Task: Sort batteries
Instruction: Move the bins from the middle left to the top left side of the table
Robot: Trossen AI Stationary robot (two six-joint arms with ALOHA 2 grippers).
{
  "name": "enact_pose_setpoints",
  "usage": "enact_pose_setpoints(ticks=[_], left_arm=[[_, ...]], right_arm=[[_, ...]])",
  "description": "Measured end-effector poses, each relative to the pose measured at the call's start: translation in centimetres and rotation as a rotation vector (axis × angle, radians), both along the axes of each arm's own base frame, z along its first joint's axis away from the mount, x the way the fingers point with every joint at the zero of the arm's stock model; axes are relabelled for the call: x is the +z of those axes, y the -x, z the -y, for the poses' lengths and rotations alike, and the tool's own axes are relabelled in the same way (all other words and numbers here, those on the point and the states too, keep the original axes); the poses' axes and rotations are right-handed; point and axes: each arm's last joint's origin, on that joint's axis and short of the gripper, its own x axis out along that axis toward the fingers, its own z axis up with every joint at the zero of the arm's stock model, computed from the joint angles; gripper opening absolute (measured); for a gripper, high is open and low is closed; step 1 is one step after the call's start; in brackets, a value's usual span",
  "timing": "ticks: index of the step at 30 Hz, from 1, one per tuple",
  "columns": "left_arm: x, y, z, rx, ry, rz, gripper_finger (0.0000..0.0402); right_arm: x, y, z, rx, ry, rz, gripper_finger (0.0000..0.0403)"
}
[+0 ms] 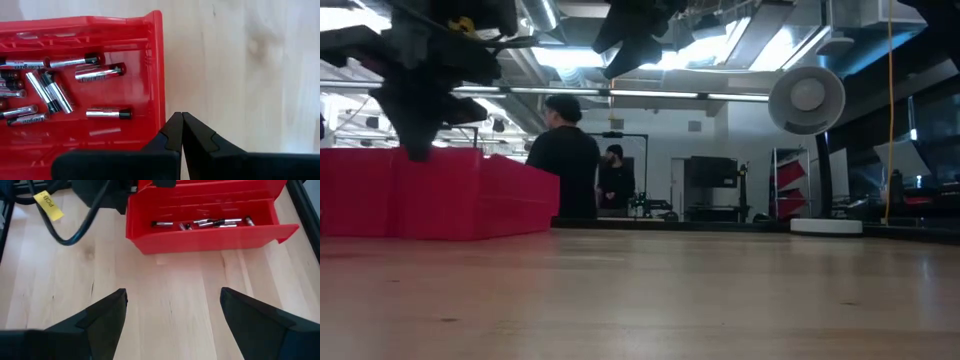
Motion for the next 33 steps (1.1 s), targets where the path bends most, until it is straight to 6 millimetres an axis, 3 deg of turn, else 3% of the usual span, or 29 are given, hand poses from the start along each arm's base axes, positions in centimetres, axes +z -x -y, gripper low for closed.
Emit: enact_pose_setpoints(ticks=[7, 25, 33], left_arm=[[0.0, -0.2, -1.3, 0.061, -0.013, 0.025, 0.0000], [0.8, -0.8, -1.9, 0.000, 0.043, 0.080, 0.0000], [0.9, -1.1, -3.4, 0.057, 0.003, 0.135, 0.0000]], right_arm=[[-0.1, 0.1, 0.0, 0.000, -0.001, -0.009, 0.0321], [-0.1, 0.1, -0.1, 0.013, -0.015, -0.010, 0.0321], [-0.1, 0.1, -0.1, 0.008, -0.020, -0.009, 0.0321]])
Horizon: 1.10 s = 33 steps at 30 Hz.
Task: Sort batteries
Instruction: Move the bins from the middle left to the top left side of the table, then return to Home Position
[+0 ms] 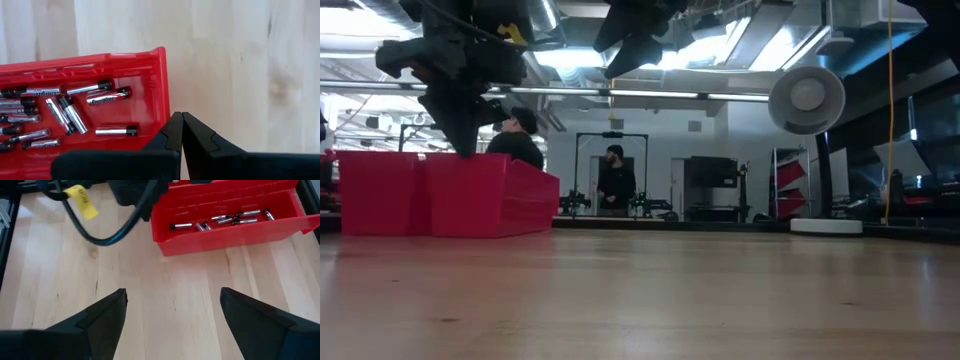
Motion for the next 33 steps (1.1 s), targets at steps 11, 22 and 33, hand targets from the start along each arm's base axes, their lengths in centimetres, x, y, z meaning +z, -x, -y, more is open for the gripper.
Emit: enact_pose_setpoints(ticks=[11, 22, 33], left_arm=[[2.9, 1.2, -0.3, -0.006, -0.014, 0.142, 0.0000], [8.8, 3.6, -1.1, 0.115, -0.091, 0.601, 0.0000], [13.3, 5.5, -1.7, 0.155, -0.092, 1.045, 0.0000]], right_arm=[[0.1, -0.1, -0.1, -0.002, -0.071, 0.015, 0.0321], [1.2, 0.0, 0.3, -0.033, -0.157, 0.069, 0.0299], [8.9, 1.8, -0.2, 0.090, -0.014, 0.308, 0.0016]])
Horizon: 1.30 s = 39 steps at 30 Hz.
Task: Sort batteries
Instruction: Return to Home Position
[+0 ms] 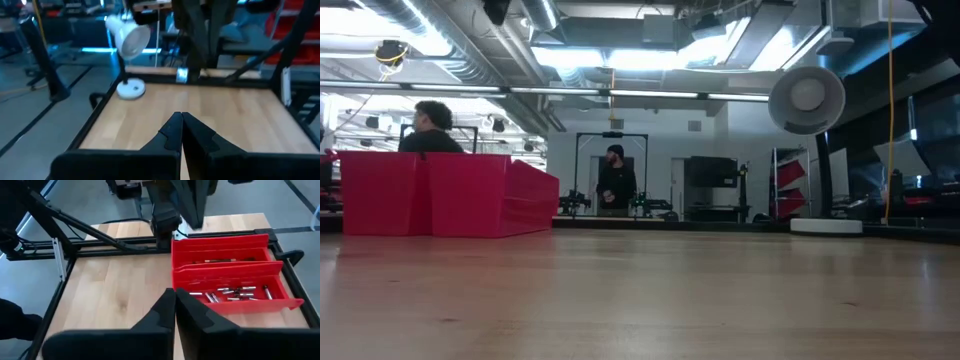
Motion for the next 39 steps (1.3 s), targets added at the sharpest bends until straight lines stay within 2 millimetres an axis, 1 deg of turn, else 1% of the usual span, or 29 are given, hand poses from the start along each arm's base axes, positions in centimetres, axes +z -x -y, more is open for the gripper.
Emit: enact_pose_setpoints(ticks=[3, 5, 8, 12, 16, 19, 25, 28, 32, 35, 37, 39], left_arm=[[0.4, 0.7, -0.2, 0.006, 0.020, 0.039, 0.0000], [0.5, 1.4, -0.3, 0.031, 0.028, 0.045, 0.0000], [0.9, 2.9, -0.1, 0.067, 0.025, 0.079, 0.0000], [1.5, 4.9, 0.4, 0.106, 0.003, 0.128, 0.0000], [0.9, 6.1, 0.7, 0.144, 0.040, 0.112, 0.0000], [-0.1, 6.4, 0.8, 0.151, 0.093, 0.103, 0.0000], [-1.5, 6.6, 1.0, 0.149, 0.180, 0.121, 0.0000], [-2.0, 6.3, 1.1, 0.092, 0.242, 0.176, 0.0000], [-2.8, 5.8, 1.1, 0.017, 0.313, 0.250, 0.0000], [-3.5, 5.2, 1.1, -0.011, 0.352, 0.282, 0.0000], [-3.8, 4.9, 1.2, -0.027, 0.372, 0.298, 0.0000], [-4.0, 4.5, 1.3, -0.046, 0.382, 0.315, 0.0000]], right_arm=[[1.0, 1.1, -0.2, 0.004, 0.004, -0.008, 0.0022], [1.6, 2.1, -0.5, -0.001, 0.008, -0.025, 0.0018], [2.8, 3.8, -0.7, -0.018, 0.026, -0.018, 0.0005], [4.4, 5.6, -0.7, -0.032, 0.064, 0.021, 0.0009], [5.5, 6.9, -0.8, -0.036, 0.099, 0.053, 0.0004], [6.0, 7.8, -0.8, -0.060, 0.118, 0.054, 0.0006], [6.8, 9.2, -0.9, -0.079, 0.148, 0.061, 0.0004], [7.2, 10.0, -1.0, -0.077, 0.155, 0.074, 0.0002], [7.0, 11.3, -0.6, -0.103, 0.153, 0.093, 0.0002], [6.7, 12.5, -0.5, -0.127, 0.141, 0.171, 0.0002], [6.1, 13.3, -0.6, -0.136, 0.129, 0.234, 0.0001], [4.9, 13.7, -0.7, -0.144, 0.105, 0.292, 0.0002]])
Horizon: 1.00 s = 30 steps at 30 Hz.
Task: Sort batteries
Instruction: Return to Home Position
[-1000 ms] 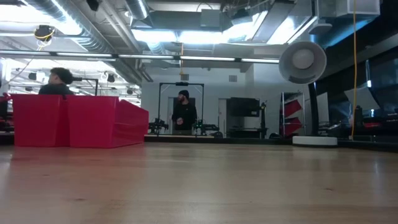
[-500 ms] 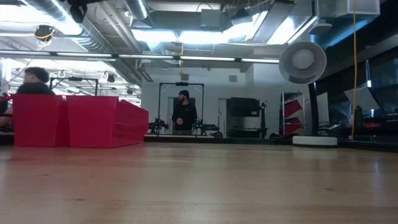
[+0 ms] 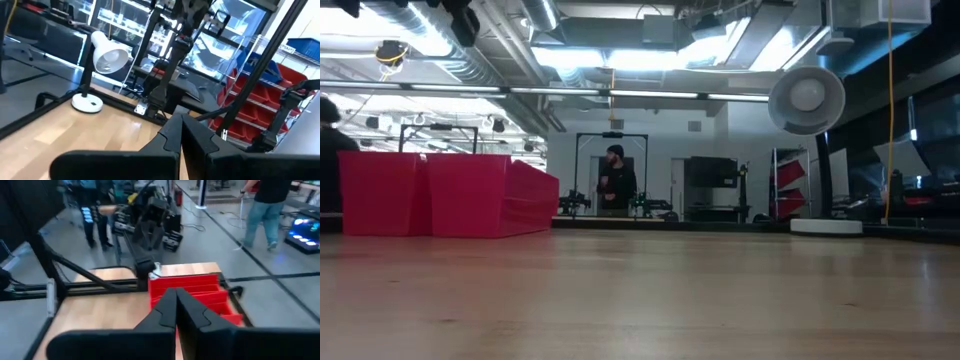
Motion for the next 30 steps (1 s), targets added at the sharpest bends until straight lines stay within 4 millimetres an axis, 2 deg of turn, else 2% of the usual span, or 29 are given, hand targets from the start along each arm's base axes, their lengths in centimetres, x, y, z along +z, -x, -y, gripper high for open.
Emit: enact_pose_setpoints(ticks=[7, 13, 23, 30], left_arm=[[-1.2, -1.5, 0.5, -0.030, -0.006, -0.003, 0.0000], [-1.5, -2.1, 0.6, -0.047, -0.047, -0.024, 0.0000], [-2.4, -0.7, 0.7, 0.015, -0.074, -0.095, 0.0000], [-5.3, -0.1, 0.8, 0.024, -0.001, -0.083, 0.0000]], right_arm=[[-6.3, 1.6, -0.4, 0.017, -0.133, 0.151, 0.0002], [-11.4, 3.1, -0.6, 0.009, -0.251, 0.161, 0.0002], [-16.5, 6.7, -1.1, 0.009, -0.270, 0.275, 0.0003], [-19.6, 8.1, -1.3, 0.000, -0.336, 0.286, 0.0003]])
